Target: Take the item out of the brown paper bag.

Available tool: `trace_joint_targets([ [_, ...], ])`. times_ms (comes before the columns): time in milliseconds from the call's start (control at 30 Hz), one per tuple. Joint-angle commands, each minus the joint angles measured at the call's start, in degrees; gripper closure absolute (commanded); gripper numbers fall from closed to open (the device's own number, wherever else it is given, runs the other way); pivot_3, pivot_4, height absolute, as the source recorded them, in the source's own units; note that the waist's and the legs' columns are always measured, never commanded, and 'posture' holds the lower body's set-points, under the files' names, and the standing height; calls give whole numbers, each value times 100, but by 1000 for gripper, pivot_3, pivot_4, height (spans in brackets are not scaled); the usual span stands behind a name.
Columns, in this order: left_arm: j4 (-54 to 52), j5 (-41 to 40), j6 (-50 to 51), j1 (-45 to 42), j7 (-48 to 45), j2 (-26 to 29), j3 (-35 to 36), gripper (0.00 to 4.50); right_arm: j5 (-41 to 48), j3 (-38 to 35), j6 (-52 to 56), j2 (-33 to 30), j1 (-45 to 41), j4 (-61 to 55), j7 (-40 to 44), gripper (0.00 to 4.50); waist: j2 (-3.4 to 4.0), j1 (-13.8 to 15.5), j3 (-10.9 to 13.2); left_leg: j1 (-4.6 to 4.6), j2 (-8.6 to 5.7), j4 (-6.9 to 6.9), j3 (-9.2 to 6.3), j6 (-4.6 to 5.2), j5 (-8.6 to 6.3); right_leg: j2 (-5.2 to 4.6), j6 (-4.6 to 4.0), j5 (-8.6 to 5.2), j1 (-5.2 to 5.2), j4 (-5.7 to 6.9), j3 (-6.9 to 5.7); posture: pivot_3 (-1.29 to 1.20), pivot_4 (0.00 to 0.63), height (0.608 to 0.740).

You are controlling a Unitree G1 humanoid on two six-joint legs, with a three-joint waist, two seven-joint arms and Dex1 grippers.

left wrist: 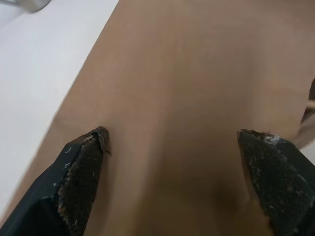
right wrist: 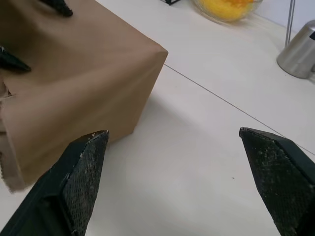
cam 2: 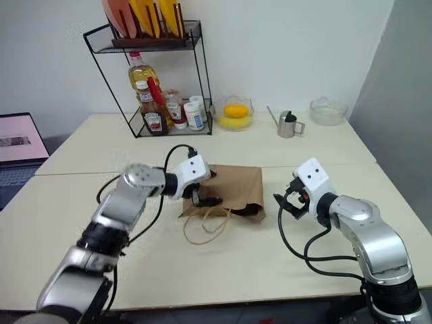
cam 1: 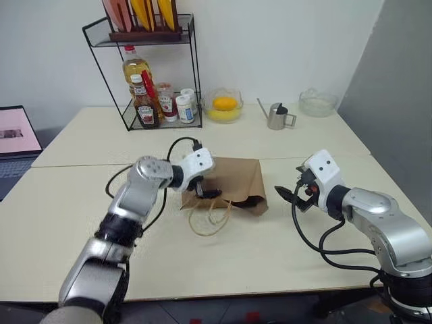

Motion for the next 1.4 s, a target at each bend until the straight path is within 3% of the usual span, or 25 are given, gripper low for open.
trace_joint_targets([
  [33, -1135, 70, 1016, 443, 413, 29, -45, 0, 59, -92, -191, -53, 41, -81, -26, 38, 0, 7, 0, 0, 0, 0, -1, 0, 0, 0, 0, 0, 0, 2, 0, 0, 150, 740],
  [233, -2250, -100, 1922, 1159, 606, 303, -153, 0, 73, -79, -252, -60, 76, -12, -30, 38, -1, 4, 1, 9, -1, -4, -1, 1, 0, 1, -2, -3, 0, 10, 5, 0, 150, 740],
  [600, -3229, -441, 1889, 1789, 727, 676, -520, 0, 50, -8, -359, -102, 95, 110, -7, 38, -2, 46, 2, 17, -1, -4, 1, 2, -1, 1, -4, -4, 1, 18, 11, 0, 150, 740],
  [733, -3273, -564, 1594, 1832, 980, 483, -427, 0, 65, -5, -361, -111, 166, 58, -5, 38, -3, 106, 2, 17, -1, -4, 1, 3, -2, 1, -4, -4, 1, 17, 11, 0, 150, 740],
  [933, -3103, -752, 1815, 1550, 2085, -829, -141, 0, 62, 26, -390, -51, 214, 42, -56, 38, -9, 172, 5, 12, -3, 2, 4, 4, -3, 1, -4, -4, 2, 14, 14, 0, 150, 740],
  [1000, -3199, -898, 1978, 1393, 2046, -889, -151, 0, 72, 25, -384, -41, 248, 0, -70, 38, -9, 174, 5, 13, -3, 3, 4, 4, -3, 1, -4, -4, 2, 15, 14, 0, 150, 740],
  [1133, -3176, -1242, 1885, 1013, 1439, -169, 11, 0, 111, -5, -400, -67, 350, -68, -49, 38, -9, 132, 5, 19, -2, 0, 4, 4, -3, 2, -4, -4, 1, 17, 16, 0, 150, 740],
  [1300, -2678, -1386, 309, 942, 136, 1365, 108, 0, 238, 116, -684, -310, 652, -179, 351, 38, -9, 137, 7, 28, -2, -8, 5, 4, -3, 3, -9, -13, 1, 20, 19, 0, 150, 740],
  [1400, -2356, -1689, -543, 1141, -594, 1936, 343, 0, 448, 191, -1016, -614, 1034, -390, 867, 38, -9, 153, 7, 27, -2, -11, 6, 4, -3, 3, -11, -18, 2, 17, 17, 0, 150, 740],
])
